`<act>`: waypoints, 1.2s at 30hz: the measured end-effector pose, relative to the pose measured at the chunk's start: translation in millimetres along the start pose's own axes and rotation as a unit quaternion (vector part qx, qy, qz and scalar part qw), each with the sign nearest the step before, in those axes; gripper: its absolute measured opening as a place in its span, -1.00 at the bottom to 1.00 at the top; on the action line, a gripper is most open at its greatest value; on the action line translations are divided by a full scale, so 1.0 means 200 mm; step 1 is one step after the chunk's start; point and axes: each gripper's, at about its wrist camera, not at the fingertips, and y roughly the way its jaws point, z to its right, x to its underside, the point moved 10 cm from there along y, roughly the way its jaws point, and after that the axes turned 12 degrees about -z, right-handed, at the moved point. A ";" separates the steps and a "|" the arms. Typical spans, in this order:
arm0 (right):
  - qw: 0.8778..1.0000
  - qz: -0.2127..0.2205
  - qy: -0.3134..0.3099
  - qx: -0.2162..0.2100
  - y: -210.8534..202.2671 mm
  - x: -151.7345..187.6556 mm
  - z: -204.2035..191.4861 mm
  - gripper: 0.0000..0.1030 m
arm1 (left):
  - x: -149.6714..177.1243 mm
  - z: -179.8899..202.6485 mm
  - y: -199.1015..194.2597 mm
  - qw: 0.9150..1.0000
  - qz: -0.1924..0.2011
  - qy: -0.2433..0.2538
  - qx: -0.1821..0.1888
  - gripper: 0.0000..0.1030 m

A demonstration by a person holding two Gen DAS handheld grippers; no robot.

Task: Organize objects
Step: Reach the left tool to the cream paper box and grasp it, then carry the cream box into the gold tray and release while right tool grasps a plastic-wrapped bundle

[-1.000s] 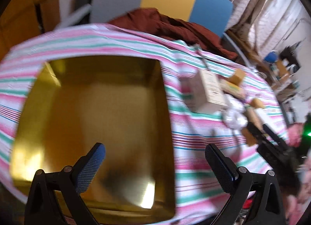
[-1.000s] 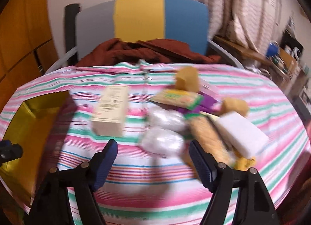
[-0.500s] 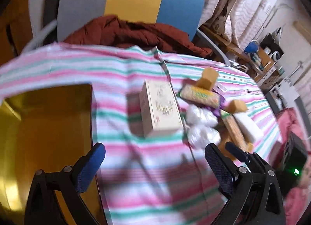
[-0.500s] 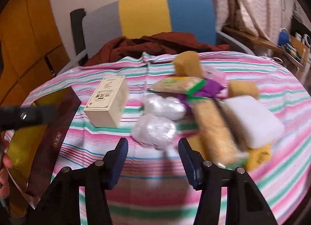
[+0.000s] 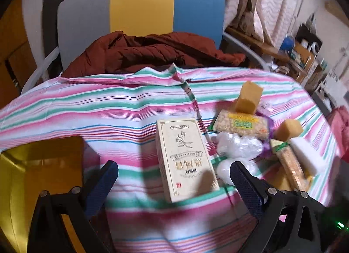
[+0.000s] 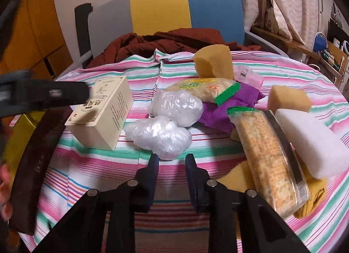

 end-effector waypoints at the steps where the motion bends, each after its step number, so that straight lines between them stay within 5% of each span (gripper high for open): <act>1: 1.000 0.005 -0.001 -0.006 -0.01 0.00 0.00 -0.52 | -0.01 0.00 0.02 1.000 -0.005 0.001 -0.006 1.00; 7: 0.999 0.009 -0.038 0.003 0.01 -0.05 -0.05 -0.17 | -0.04 0.03 0.17 0.999 -0.044 -0.004 0.016 1.00; 12: 0.999 0.001 -0.033 -0.014 0.08 -0.13 -0.08 -0.13 | -0.08 0.02 0.20 0.999 -0.040 -0.002 -0.003 0.99; 18: 1.000 0.006 -0.008 -0.017 0.08 -0.13 -0.05 -0.68 | -0.08 0.03 0.22 0.999 -0.037 0.021 -0.024 0.88; 21: 1.000 0.008 -0.003 -0.015 0.05 -0.10 -0.03 -0.79 | -0.06 0.04 0.24 0.998 -0.040 0.043 -0.038 0.62; 25: 1.000 0.012 0.000 -0.020 0.02 -0.07 -0.02 -0.79 | 0.01 0.06 0.30 0.996 -0.072 0.043 0.004 0.01; 28: 1.000 0.008 -0.006 -0.023 0.01 -0.09 -0.03 -0.49 | 0.04 0.06 0.29 0.996 -0.067 0.053 0.007 0.01; 36: 0.999 -0.013 -0.034 -0.025 0.07 -0.16 -0.13 -0.23 | 0.03 0.02 0.03 0.999 -0.011 0.024 0.034 0.01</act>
